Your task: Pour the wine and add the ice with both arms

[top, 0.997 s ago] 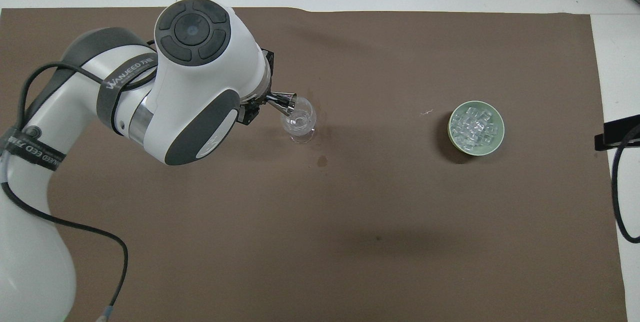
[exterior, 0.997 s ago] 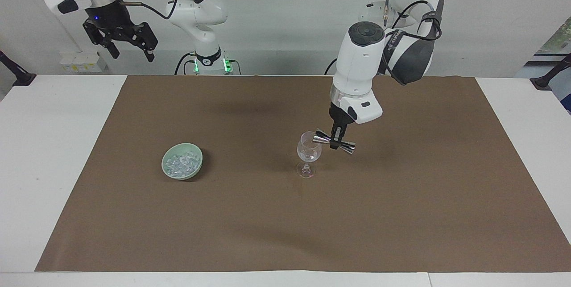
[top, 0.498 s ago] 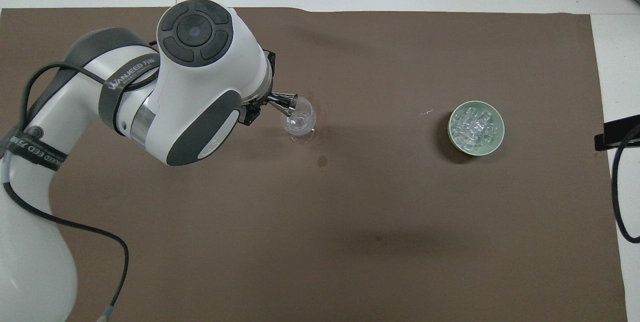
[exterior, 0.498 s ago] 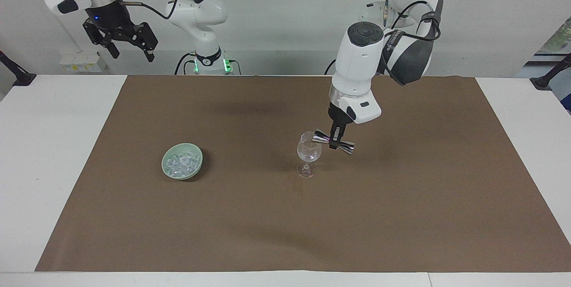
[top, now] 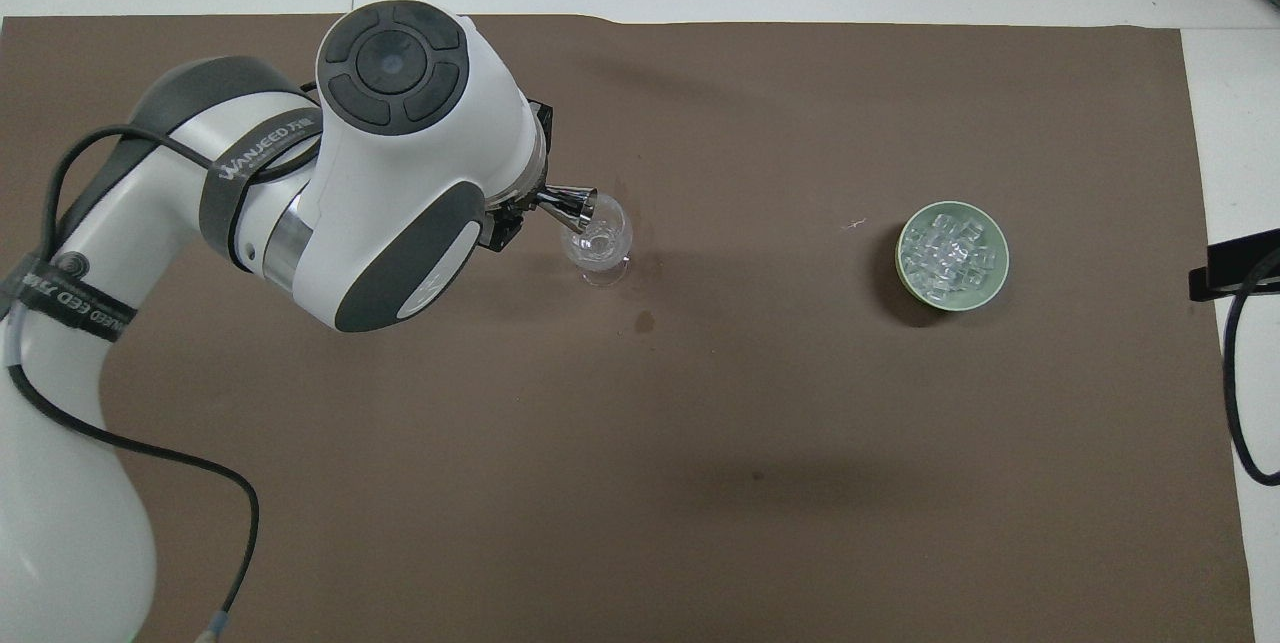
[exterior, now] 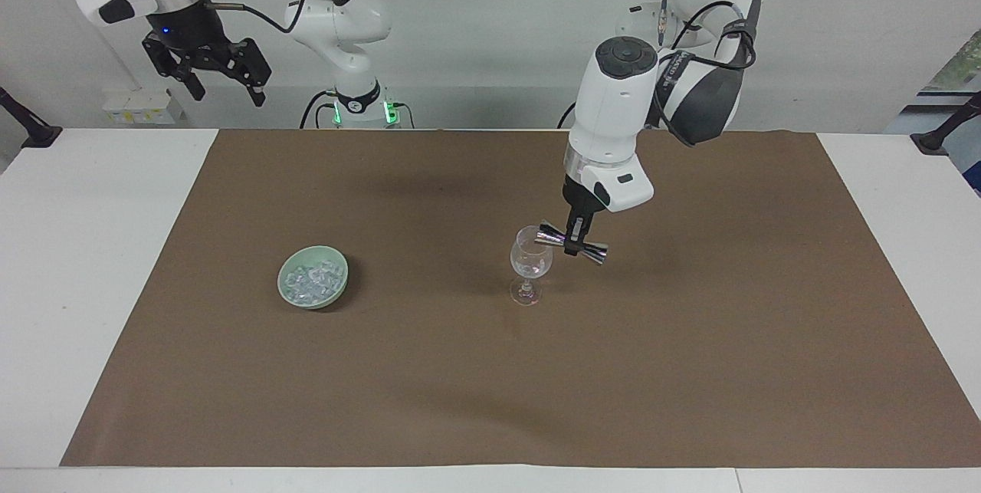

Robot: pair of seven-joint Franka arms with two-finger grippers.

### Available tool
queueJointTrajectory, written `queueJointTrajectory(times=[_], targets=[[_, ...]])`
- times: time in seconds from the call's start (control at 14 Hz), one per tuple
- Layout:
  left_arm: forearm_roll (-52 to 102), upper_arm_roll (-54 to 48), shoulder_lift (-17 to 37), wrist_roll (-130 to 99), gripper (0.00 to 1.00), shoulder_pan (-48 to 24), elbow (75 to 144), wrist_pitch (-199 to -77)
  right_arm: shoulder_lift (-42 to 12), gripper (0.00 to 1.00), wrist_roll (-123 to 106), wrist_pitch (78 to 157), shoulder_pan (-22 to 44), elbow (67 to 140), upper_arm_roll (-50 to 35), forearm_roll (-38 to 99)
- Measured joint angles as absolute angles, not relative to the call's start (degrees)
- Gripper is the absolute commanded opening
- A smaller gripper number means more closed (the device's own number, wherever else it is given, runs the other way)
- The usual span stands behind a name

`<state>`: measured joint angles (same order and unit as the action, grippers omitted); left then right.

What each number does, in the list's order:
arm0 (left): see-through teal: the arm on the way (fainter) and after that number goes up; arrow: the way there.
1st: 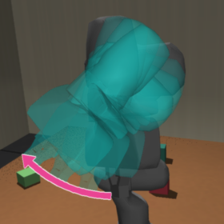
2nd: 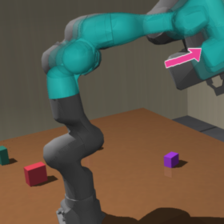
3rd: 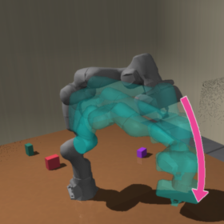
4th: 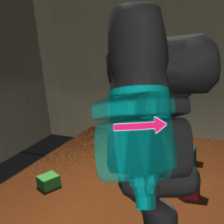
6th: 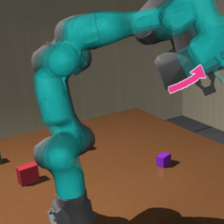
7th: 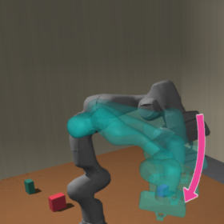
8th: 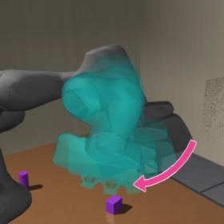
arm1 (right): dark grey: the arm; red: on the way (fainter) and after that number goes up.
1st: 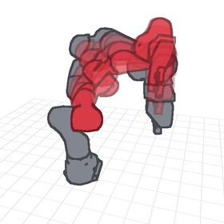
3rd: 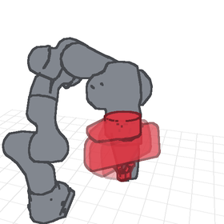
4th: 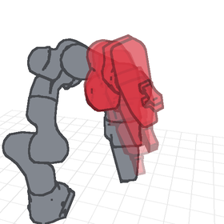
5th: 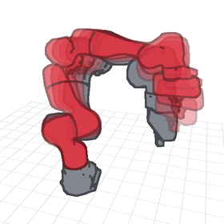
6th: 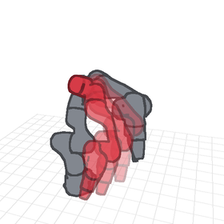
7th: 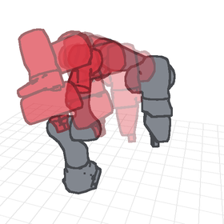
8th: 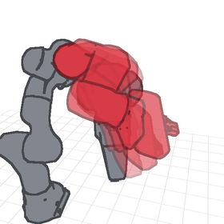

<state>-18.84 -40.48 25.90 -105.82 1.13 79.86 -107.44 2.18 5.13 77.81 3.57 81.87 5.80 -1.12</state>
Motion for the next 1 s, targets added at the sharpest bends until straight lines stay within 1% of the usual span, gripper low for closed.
queueJointTrajectory(times=[0.57, 1.0], targets=[[-12.73, -40.3, 25.9, -105.04, 0.0, 1.7, 78.73, -107.12, 2.18, 1.0, 5.13, 77.81, 3.57, 81.87, 5.8, -1.12], [0.24, -38.96, 25.88, -98.19, 0.0, 4.55, 78.35, -102.96, 2.18, 1.0, 5.13, 77.81, 3.57, 81.87, 5.8, -1.12]])
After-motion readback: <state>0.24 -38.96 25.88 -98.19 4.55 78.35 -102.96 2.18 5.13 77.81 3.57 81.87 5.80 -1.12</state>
